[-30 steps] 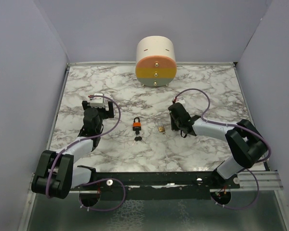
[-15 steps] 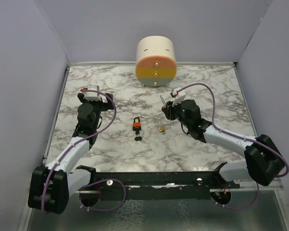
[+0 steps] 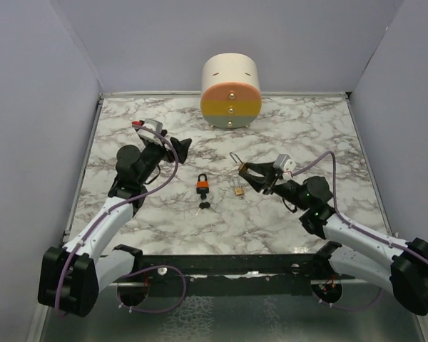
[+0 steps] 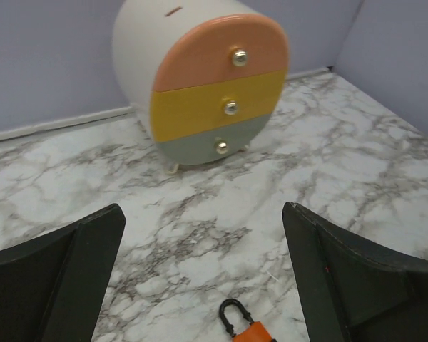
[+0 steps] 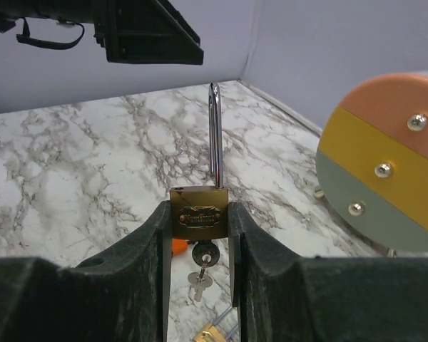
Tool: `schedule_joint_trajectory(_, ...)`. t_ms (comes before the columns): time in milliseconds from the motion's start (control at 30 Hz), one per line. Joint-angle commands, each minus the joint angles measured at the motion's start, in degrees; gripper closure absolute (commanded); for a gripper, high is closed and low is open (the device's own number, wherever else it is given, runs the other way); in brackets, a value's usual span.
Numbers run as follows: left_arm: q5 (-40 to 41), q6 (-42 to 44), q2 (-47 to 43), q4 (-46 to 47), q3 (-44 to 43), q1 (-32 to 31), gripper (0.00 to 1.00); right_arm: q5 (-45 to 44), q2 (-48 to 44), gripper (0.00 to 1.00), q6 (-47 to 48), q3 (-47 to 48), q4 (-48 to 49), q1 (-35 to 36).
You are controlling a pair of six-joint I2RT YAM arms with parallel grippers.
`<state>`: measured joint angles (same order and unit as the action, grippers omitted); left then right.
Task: Lock with the key
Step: Pick up the lock from the center of the board.
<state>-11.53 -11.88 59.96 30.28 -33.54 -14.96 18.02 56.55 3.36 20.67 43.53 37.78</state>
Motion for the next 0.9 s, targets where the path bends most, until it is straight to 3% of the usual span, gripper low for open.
schedule_joint_trajectory(0, -16.43, 3.44, -0.36, 0.17, -3.15, -4.12, 0.05, 8.67, -0.99, 0.99, 0.12, 0.27, 4.64, -2.38)
schedule_joint_trajectory(333, -27.88, 3.80, -4.39, 4.52, -1.37, -7.29, 0.11, 22.89, -4.64, 0.99, -13.62, -3.06, 12.05, -17.89)
schedule_joint_trajectory(467, -33.75, 0.76, -3.12, 7.49, -2.45, -8.95, 0.18, 29.44, -3.75, 0.99, -17.24, -2.64, 13.45, -18.61)
schedule_joint_trajectory(567, -35.76, -1.09, -1.96, 8.20, -3.71, -10.46, 0.33, 32.93, -3.43, 0.99, -19.47, -2.56, 14.69, -18.54)
schedule_joint_trajectory(800, -39.56, -0.66, -1.61, 8.30, -4.44, -12.72, 0.41, 32.95, -4.98, 0.99, -20.87, -3.37, 14.01, -18.53)
schedule_joint_trajectory(867, -41.06, -0.21, -1.42, 8.32, -4.73, -13.36, 0.47, 32.29, -5.04, 0.99, -20.80, -3.43, 13.00, -18.53)
